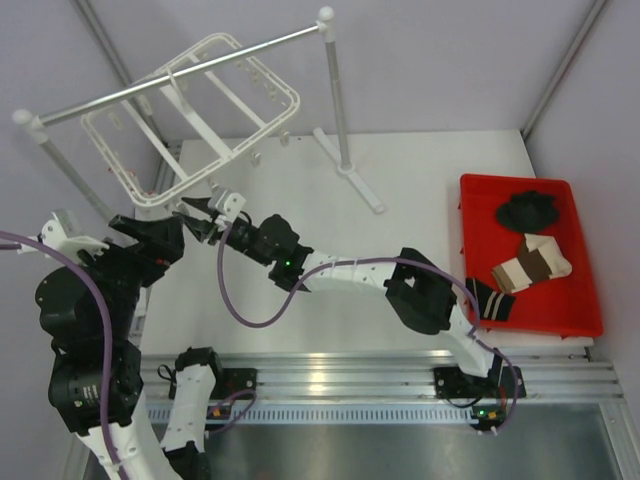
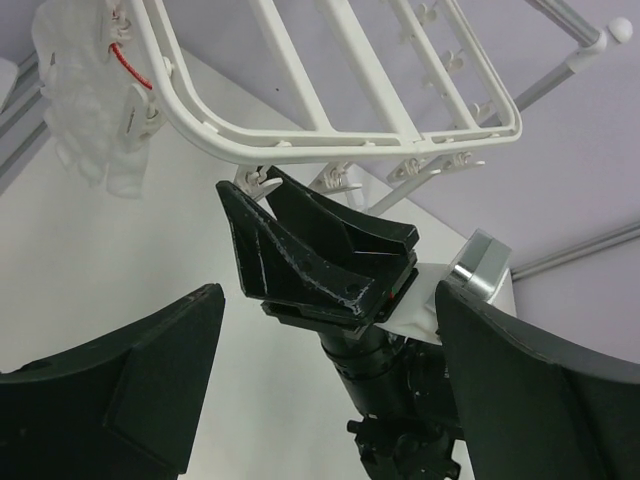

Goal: Clip the socks to the hanger
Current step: Open the clamp at the hanger.

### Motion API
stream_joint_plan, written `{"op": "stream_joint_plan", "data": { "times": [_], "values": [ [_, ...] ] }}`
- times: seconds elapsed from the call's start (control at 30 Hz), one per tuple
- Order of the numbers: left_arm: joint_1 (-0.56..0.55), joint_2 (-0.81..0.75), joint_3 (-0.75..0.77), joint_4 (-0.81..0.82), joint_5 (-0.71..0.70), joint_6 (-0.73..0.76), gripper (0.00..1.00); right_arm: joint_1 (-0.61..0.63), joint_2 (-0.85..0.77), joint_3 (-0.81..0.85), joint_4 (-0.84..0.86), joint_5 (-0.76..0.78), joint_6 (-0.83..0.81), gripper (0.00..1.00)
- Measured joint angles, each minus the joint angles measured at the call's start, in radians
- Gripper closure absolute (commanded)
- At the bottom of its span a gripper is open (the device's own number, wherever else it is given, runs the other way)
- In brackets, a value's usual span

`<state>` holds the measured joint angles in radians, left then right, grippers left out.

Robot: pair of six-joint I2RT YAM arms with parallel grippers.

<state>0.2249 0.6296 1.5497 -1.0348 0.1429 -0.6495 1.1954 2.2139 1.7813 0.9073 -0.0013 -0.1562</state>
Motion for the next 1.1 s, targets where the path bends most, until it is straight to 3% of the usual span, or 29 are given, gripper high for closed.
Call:
{"op": "stream_joint_plan", "data": {
  "times": [0.2, 0.43, 0.6, 1.1],
  "values": [
    [-0.008, -0.002, -0.017, -0.002, 0.005, 0.066, 0.1, -0.002, 0.0, 0.005, -0.023, -0.005, 0.0, 0.87],
    [-0.047, 0.011, -0.003, -0.016, 0.104, 0.271, 0.21, -0.019, -0.059, -0.056, -0.156, -0.062, 0.002, 1.0],
    [-0.058, 0.045, 0.008, -0.038, 0.162, 0.37, 0.32, -0.029, -0.11, -0.055, -0.266, -0.1, 0.015, 1.0],
    [-0.061, 0.082, -0.074, -0.032, 0.129, 0.343, 0.35, -0.034, -0.193, -0.03, -0.448, -0.199, 0.061, 1.0]
  ]
}}
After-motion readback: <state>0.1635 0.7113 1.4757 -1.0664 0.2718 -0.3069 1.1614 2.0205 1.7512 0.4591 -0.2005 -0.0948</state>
